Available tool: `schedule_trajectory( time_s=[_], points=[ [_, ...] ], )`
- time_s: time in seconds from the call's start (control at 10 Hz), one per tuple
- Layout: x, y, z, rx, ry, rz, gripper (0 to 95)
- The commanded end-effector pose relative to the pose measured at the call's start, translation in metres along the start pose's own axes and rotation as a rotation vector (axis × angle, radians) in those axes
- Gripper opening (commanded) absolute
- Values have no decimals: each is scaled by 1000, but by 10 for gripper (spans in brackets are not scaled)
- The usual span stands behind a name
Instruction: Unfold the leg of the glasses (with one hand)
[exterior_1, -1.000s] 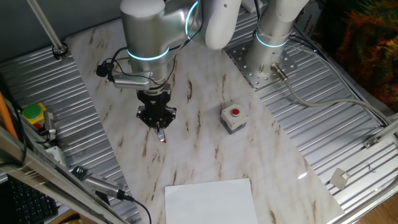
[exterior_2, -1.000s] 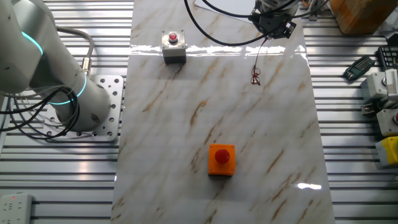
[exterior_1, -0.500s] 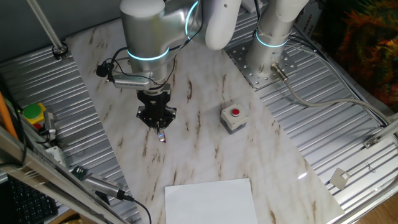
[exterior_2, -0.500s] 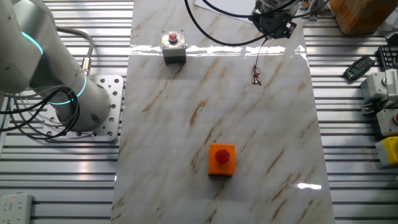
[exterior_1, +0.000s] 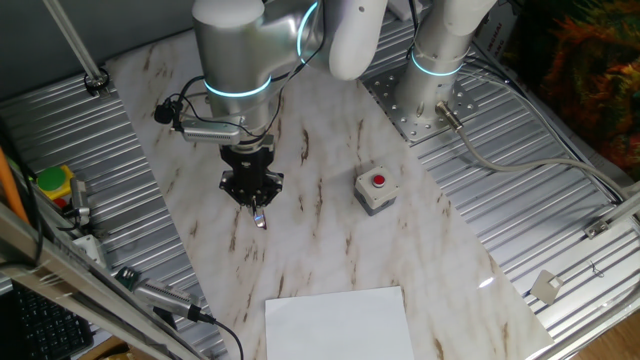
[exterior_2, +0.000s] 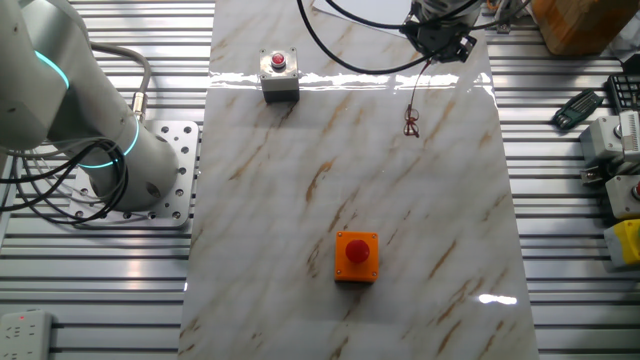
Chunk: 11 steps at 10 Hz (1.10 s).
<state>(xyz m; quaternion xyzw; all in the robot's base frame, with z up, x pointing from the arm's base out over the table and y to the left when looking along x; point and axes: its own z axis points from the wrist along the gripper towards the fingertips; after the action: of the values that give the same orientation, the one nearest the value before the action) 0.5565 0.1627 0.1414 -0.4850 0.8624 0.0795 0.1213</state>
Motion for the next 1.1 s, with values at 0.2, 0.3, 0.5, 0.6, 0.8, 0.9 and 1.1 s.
schedule_trajectory(
  time_s=[0.2,0.3,0.5,0.6,0.8,0.9,1.1],
  points=[
    [0,0,0,0,0,-4,0],
    [0,0,0,1,3,-10,0],
    [0,0,0,9,16,-31,0],
    [0,0,0,12,22,-37,190],
    [0,0,0,18,28,-49,190],
    [0,0,0,20,32,-51,380],
    [-1,0,-1,37,67,-60,190]
  ],
)
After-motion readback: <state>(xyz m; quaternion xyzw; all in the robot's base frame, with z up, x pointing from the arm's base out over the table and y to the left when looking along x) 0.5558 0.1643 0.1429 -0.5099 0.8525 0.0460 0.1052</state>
